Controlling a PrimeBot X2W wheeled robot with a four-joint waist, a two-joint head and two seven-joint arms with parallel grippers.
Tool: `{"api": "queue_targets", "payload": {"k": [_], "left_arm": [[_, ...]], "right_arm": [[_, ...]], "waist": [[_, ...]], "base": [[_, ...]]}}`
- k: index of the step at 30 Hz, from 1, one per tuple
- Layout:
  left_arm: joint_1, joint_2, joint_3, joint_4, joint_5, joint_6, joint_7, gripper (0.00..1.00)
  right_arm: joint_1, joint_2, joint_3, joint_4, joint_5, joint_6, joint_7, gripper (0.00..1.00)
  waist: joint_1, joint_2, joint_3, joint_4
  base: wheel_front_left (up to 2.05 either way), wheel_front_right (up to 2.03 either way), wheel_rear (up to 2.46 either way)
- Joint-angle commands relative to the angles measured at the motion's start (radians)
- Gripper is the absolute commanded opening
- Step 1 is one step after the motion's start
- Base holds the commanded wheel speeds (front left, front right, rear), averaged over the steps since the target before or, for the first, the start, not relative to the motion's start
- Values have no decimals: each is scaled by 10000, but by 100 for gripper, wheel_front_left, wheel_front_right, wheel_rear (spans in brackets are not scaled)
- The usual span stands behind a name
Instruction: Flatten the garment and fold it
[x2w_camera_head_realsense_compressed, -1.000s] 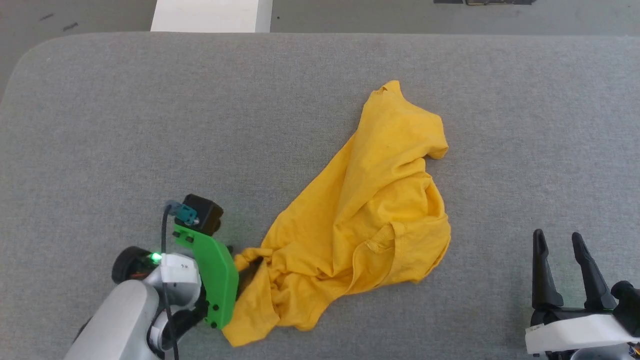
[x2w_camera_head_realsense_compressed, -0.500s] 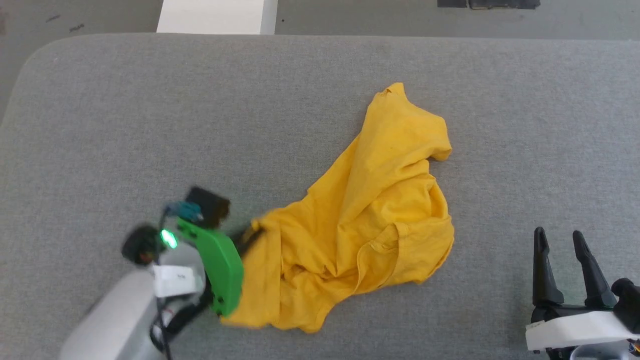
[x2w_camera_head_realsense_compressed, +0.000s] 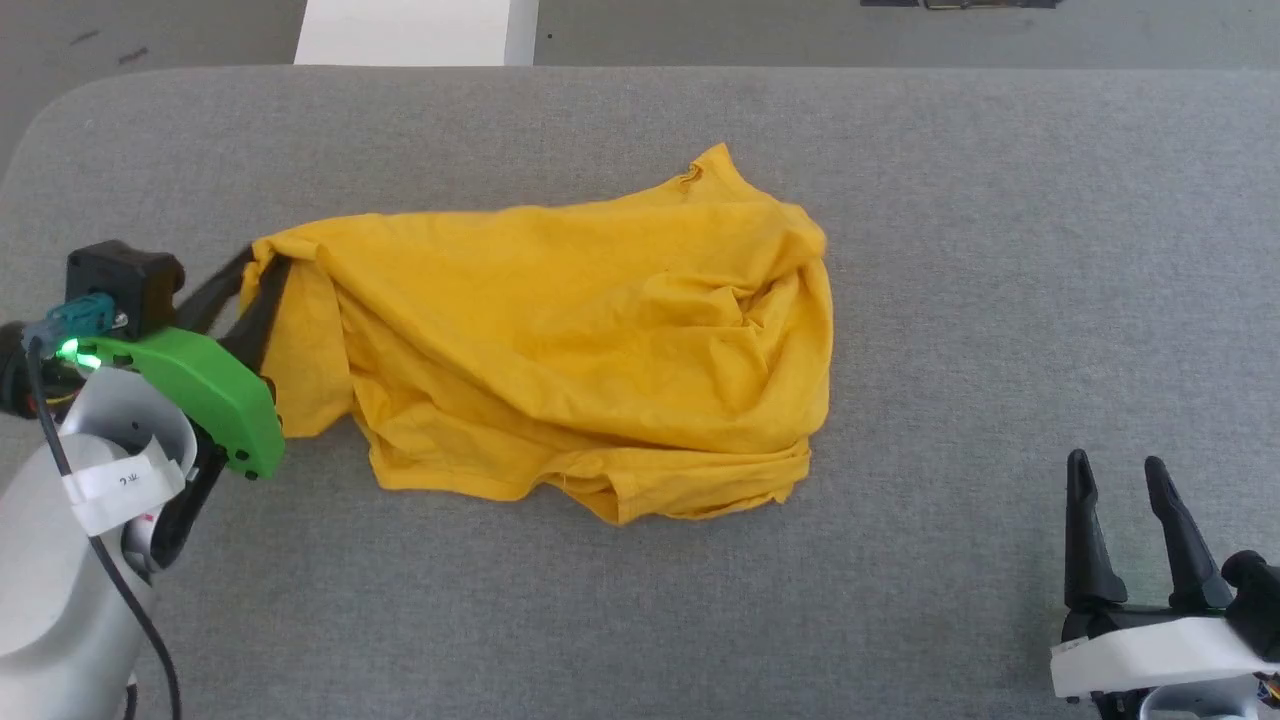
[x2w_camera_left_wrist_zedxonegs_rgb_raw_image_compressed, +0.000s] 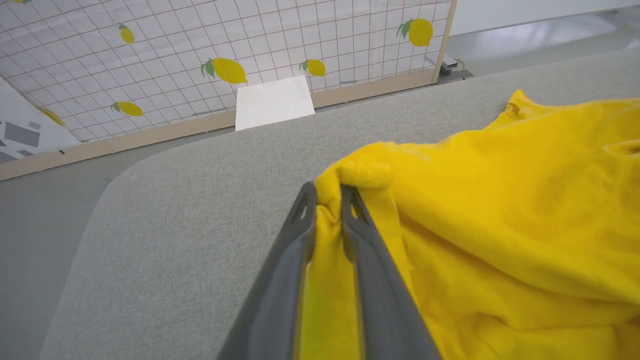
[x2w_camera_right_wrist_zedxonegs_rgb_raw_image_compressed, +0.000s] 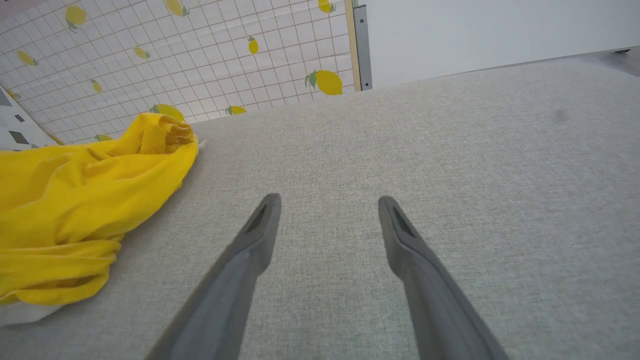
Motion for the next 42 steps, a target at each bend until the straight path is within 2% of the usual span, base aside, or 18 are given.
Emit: {"api": "queue_targets", "payload": {"k": [1,4,5,7,14,18,20,23,28,29,33,38,42], "left_arm": [[-108,-188,8,188,1,39,-224,100],[-107,-544,16,442,-150,6,-758,100],[10,-952,334,317,-105,345,-2034,100],[285,-1194,576,41,-88,666,-2686,100],[1986,-1944,1746,-1901,291,1693,-3223,100],[3363,-2885,2757,-3329,997,1941,-3231,100],[4035,-3491,3202,-3815,1223,1816,-3233,100],[4844,-4225,3670,-4037,1674,1399,-3234,100],[5321,-4933,4072,-3779,2280,714,-3234,100],[5301,-5053,4220,-3714,2517,509,-3235,100],[5169,-5251,4507,-3658,2791,248,-3235,100],[4951,-5443,4587,-3541,2949,6,-3235,100],[4762,-5547,4575,-3361,2914,-113,-3235,100]], "right_arm": [[-126,5,22,-44,-83,-13,37,100],[-88,5,-14,-65,-104,-13,74,100],[-18,5,-60,-102,-142,-13,144,100],[36,5,-89,-121,-158,-13,190,100],[140,5,-35,-248,-205,-13,354,100],[168,5,-5,-349,-215,-13,382,100],[169,5,23,-394,-240,-13,392,100],[123,5,35,-535,-327,-13,449,100],[-306,5,273,-986,-565,-13,1008,100],[-725,5,519,-1235,-855,-13,1523,100],[-1860,5,1042,-1418,-1002,-13,3301,100],[-3437,5,1438,-751,-1165,-13,6036,100],[-4422,5,1376,199,-1190,-13,7523,100]], "waist": [[0,0,0,-41],[0,0,-25,-21],[0,0,-101,37],[0,0,-174,88],[0,0,-311,203],[0,0,-293,216],[0,0,-306,228],[0,0,-350,302],[0,0,-425,507],[0,0,-419,578],[0,0,-353,687],[0,0,-141,938],[0,0,34,1223]], "base": [[0,0,0],[0,0,0],[0,0,0],[0,0,0],[0,0,0],[0,0,0],[0,0,0],[0,0,0],[0,0,0],[0,0,0],[0,0,0],[0,0,0],[0,0,0]]}}
